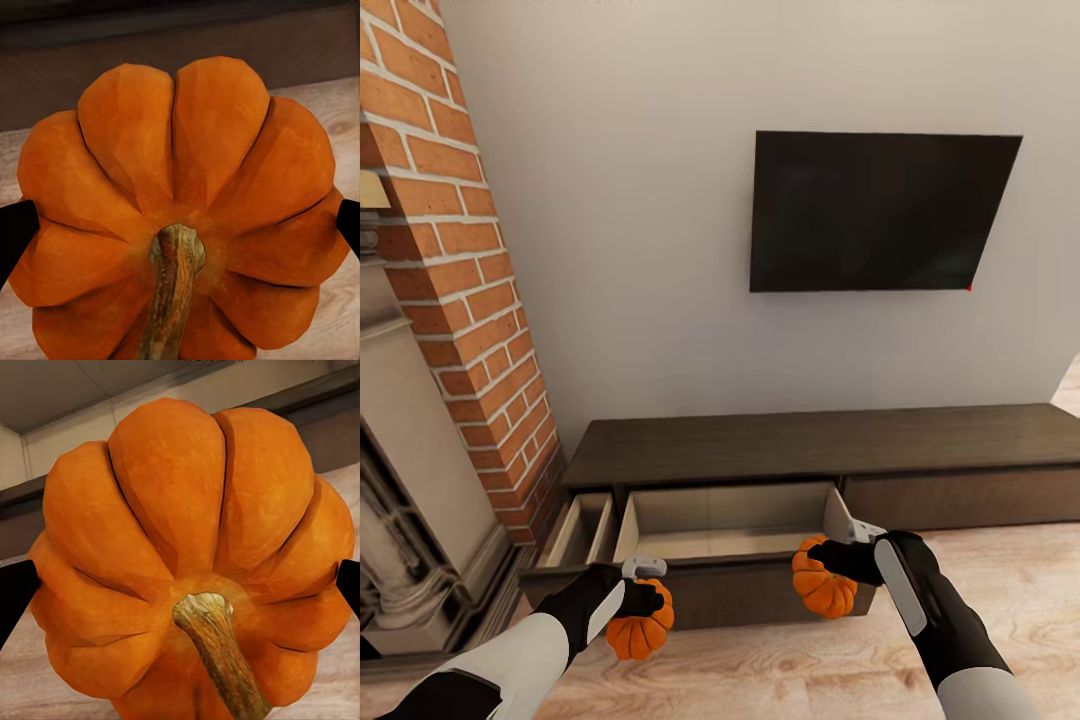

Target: Place each of the two pumpkins and all three candles from the living room inside a cabinet in the living room (use any cabinet), then make sure every cabinet is closed, and position the cauldron so it is next to a table in the living room.

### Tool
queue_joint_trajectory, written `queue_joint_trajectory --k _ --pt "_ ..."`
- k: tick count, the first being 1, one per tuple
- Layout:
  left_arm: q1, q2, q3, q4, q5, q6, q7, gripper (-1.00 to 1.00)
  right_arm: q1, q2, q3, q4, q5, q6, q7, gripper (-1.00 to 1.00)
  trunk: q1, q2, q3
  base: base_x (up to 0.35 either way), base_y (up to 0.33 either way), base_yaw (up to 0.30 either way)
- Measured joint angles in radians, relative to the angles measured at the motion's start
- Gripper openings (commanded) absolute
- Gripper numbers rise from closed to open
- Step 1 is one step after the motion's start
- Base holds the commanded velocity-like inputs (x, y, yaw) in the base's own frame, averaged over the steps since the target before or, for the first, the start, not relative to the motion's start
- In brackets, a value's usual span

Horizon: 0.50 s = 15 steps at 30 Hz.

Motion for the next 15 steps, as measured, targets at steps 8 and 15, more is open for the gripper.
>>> queue_joint_trajectory --k 8,15 --pt "0.0 0.0 0.0 0.0 0.0 0.0 0.0 -1.0 0.0 0.001 0.0 0.0 0.0 0.0 0.0 -1.0 -0.031 0.056 0.025 0.0 0.0 0.0" --pt "0.0 0.002 0.001 -0.004 0.001 0.0 0.0 -1.0 0.0 0.002 0.0 0.0 0.0 0.0 0.0 -1.0 -0.058 0.105 0.047 0.0 0.0 0.0"
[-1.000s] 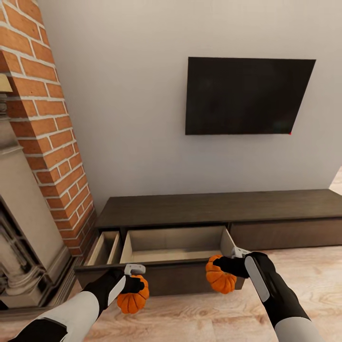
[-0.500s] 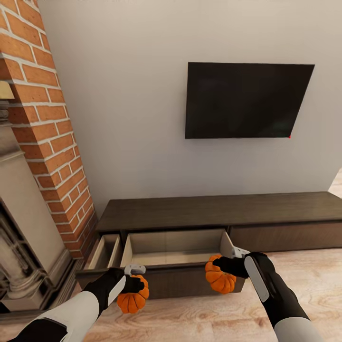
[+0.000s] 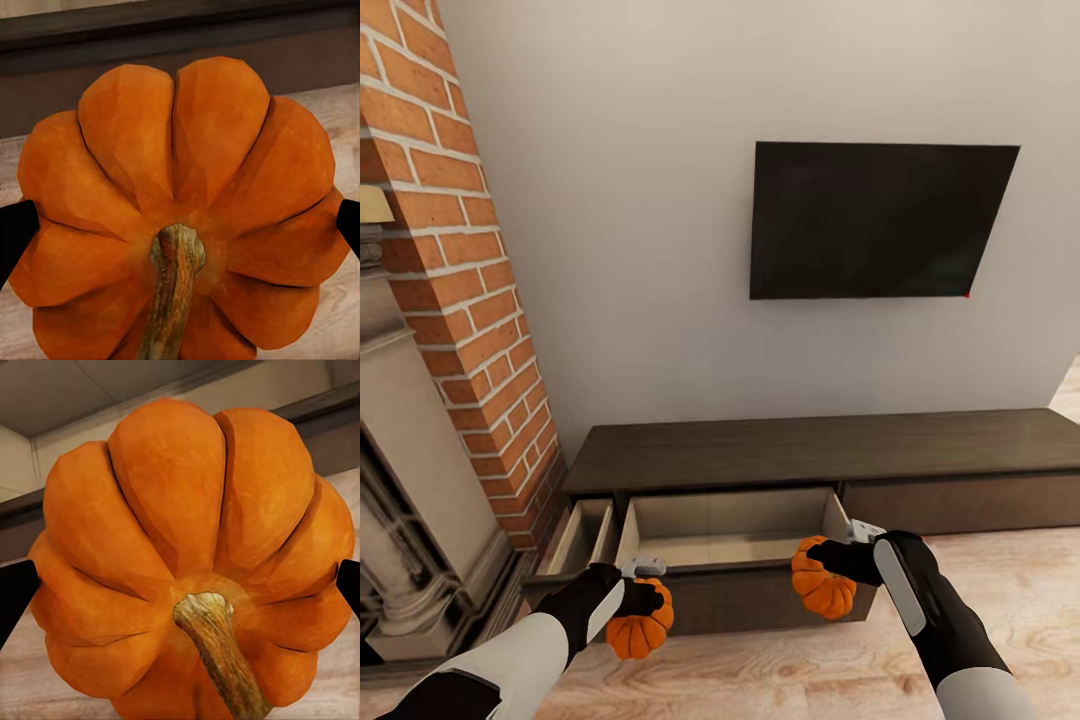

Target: Place each of the two pumpkins and all three candles from the living room inside a cabinet in the living room (use any cabinet), then make sure every cabinet is closed, and position the cauldron so it is next to a table in the living room.

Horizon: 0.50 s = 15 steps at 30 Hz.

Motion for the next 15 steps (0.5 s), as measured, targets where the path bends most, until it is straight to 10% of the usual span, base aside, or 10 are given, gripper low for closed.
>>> queue_joint_trajectory --k 7,15 --pt "-0.003 -0.001 -0.002 -0.004 0.004 0.08 -0.003 -1.0 0.0 -0.005 -0.001 0.0 0.0 0.0 0.0 -1.0 -0.027 0.049 0.022 0.0 0.0 0.0" --pt "-0.013 0.0 -0.005 -0.13 0.01 0.317 -0.002 -1.0 0.0 -0.01 -0.002 0.0 0.0 0.0 0.0 -1.0 -0.058 0.105 0.047 0.0 0.0 0.0"
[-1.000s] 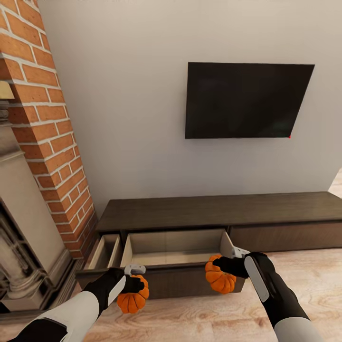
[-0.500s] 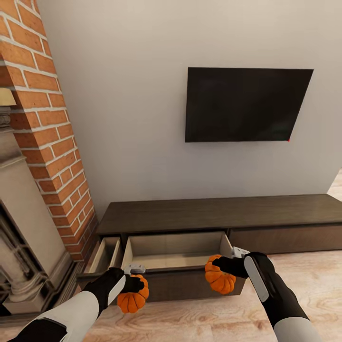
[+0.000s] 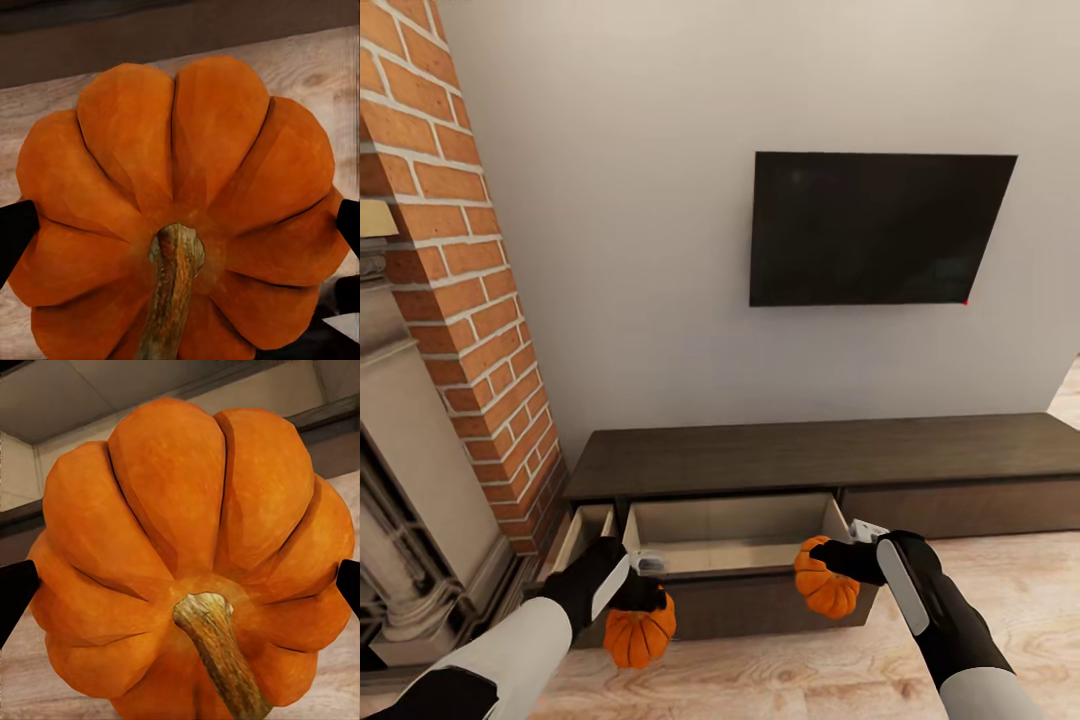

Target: Place each of the two pumpkins and all three candles from the living room inside a cabinet in the living room (use any cabinet), then make sure every cabinet is closed, and position the cauldron so it is next to a table in the living room.

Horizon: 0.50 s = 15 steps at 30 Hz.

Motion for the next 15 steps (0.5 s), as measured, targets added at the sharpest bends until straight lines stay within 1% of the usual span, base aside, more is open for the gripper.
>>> queue_joint_trajectory --k 1,2,3,5,7,9,11,12,13,15 --pt "-0.002 -0.001 -0.003 -0.069 -0.001 0.093 0.002 -1.0 0.0 0.001 0.0 0.0 0.001 0.0 0.0 -1.0 -0.004 0.007 0.003 0.0 0.0 0.0" --pt "-0.004 -0.002 -0.002 -0.107 0.012 0.117 0.002 -1.0 0.0 0.002 0.0 0.0 0.0 0.0 0.0 -1.0 -0.008 0.014 0.006 0.0 0.0 0.0" --pt "-0.004 -0.002 -0.003 -0.125 0.01 0.134 0.003 -1.0 0.0 0.002 0.0 0.0 -0.001 0.0 0.0 -1.0 -0.011 0.021 0.009 0.0 0.0 0.0" --pt "-0.01 -0.003 -0.004 -0.144 -0.004 0.148 0.003 -1.0 0.0 0.003 0.0 0.0 0.001 0.0 0.0 -1.0 -0.019 0.035 0.016 0.0 0.0 0.0" --pt "-0.026 -0.004 -0.002 -0.154 0.005 0.155 0.002 -1.0 0.0 0.002 0.0 0.0 0.001 0.0 0.0 -1.0 -0.027 0.049 0.022 0.0 0.0 0.0" --pt "-0.036 -0.01 -0.002 -0.158 0.0 0.158 0.001 -1.0 0.0 0.001 0.0 -0.001 0.001 0.0 0.0 -1.0 -0.035 0.063 0.028 0.0 0.0 0.0" --pt "-0.042 -0.022 -0.001 -0.16 0.007 0.16 0.003 -1.0 0.0 0.001 0.0 -0.001 0.002 0.0 0.0 -1.0 -0.042 0.077 0.034 0.0 0.0 0.0" --pt "-0.043 -0.024 -0.002 -0.159 0.007 0.16 0.004 -1.0 0.0 0.001 0.0 -0.001 0.001 0.0 0.0 -1.0 -0.046 0.084 0.038 0.0 0.0 0.0" --pt "-0.044 -0.025 -0.002 -0.156 -0.002 0.161 0.005 -1.0 0.0 0.003 0.0 -0.002 0.001 0.0 0.0 -1.0 -0.05 0.091 0.041 0.0 0.0 0.0" --pt "-0.045 -0.026 -0.002 -0.154 -0.001 0.16 0.006 -1.0 0.0 0.005 0.001 -0.004 0.0 0.0 -0.004 -1.0 -0.057 0.105 0.047 0.0 0.0 0.0"
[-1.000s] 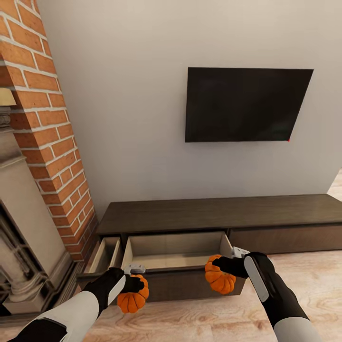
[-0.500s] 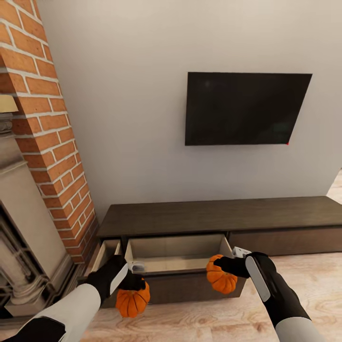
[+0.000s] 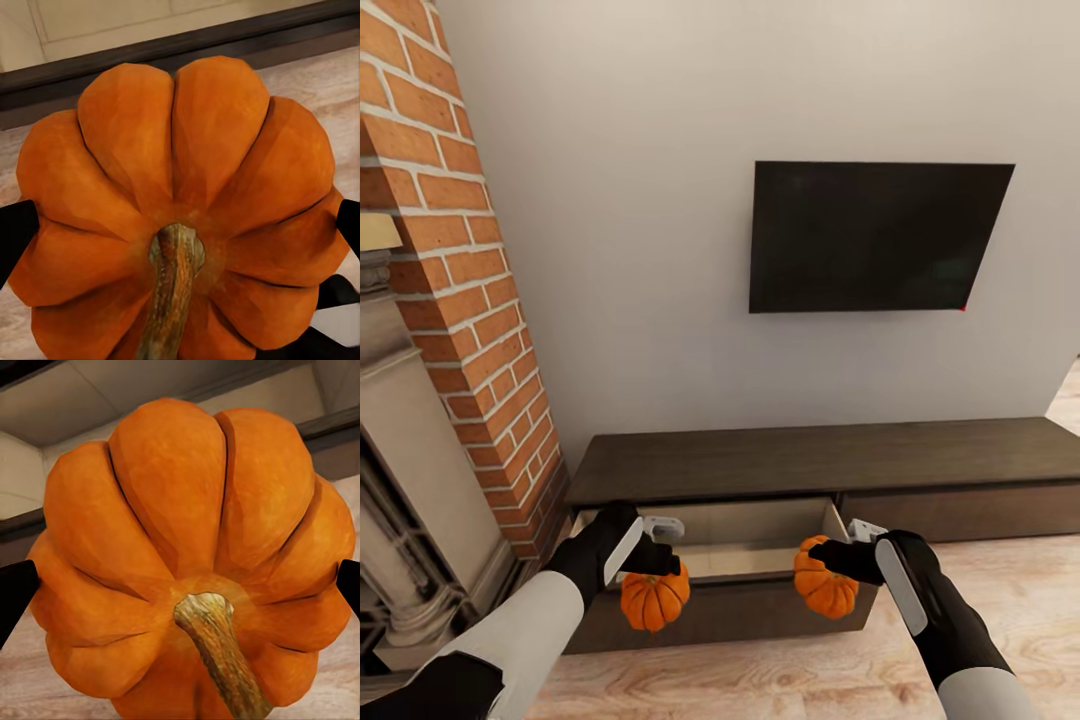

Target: Place each of the two pumpkins and all three candles from the living room inside a cabinet in the living room (use any cabinet), then make sure every cabinet is closed, and position the cauldron so it is next to a table in the living room.

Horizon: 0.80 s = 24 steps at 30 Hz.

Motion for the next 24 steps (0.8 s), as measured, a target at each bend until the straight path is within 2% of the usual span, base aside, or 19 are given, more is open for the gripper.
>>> queue_joint_trajectory --k 4,7,9,14,15,17,24 --pt "-0.001 0.0 -0.001 0.002 -0.002 -0.001 0.003 -1.0 -0.006 0.005 0.004 -0.001 0.005 0.014 -0.022 -1.0 -0.015 0.028 0.013 0.0 0.0 0.0" --pt "-0.001 0.001 -0.002 0.002 -0.002 -0.004 0.004 -1.0 -0.052 0.013 0.024 0.002 0.016 0.08 -0.097 -1.0 -0.027 0.049 0.022 0.0 0.0 0.0" --pt "-0.001 0.001 -0.002 0.001 -0.001 -0.006 0.005 -1.0 -0.102 0.029 0.033 0.031 0.01 0.107 -0.155 -1.0 -0.035 0.063 0.028 0.0 0.0 0.0" --pt "-0.001 0.002 -0.004 0.001 -0.002 -0.012 0.009 -1.0 -0.248 0.111 0.045 0.266 0.015 0.108 -0.346 -1.0 -0.054 0.098 0.044 0.0 0.0 0.0" --pt "-0.001 0.002 -0.004 0.0 -0.002 -0.012 0.01 -1.0 -0.257 0.118 0.045 0.283 -0.001 0.105 -0.355 -1.0 -0.058 0.105 0.047 0.0 0.0 0.0" --pt "-0.002 0.002 -0.004 -0.003 -0.001 -0.013 0.011 -1.0 -0.278 0.136 0.049 0.327 0.011 0.108 -0.378 -1.0 -0.065 0.119 0.053 0.0 0.0 0.0" --pt "-0.003 -0.001 -0.003 -0.013 -0.003 -0.014 0.034 -1.0 -0.294 0.148 0.066 0.401 0.013 0.108 -0.391 -1.0 -0.092 0.168 0.075 0.0 0.0 0.0"
